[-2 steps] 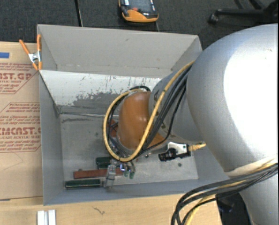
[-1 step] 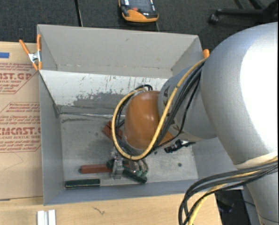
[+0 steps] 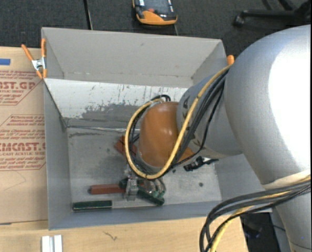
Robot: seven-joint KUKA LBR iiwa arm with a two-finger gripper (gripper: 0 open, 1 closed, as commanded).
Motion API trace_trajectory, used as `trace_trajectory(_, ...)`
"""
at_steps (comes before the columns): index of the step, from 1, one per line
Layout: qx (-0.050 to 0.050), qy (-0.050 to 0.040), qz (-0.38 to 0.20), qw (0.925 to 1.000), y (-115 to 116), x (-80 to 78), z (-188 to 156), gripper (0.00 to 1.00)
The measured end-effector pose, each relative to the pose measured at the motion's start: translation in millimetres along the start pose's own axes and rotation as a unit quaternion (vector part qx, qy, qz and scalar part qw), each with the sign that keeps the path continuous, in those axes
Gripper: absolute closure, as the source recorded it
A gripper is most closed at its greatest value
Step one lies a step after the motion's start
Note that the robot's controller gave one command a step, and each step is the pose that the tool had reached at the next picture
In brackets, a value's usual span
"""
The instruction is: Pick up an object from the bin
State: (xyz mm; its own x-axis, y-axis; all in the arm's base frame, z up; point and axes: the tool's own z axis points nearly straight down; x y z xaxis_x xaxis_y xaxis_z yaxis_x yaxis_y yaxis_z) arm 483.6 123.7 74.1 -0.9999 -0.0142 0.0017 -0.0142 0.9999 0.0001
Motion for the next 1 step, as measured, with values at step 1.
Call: trace_trajectory(1,0.000,0.0004,0.000,1.0000,0.0,0.4,-1.7,1.00)
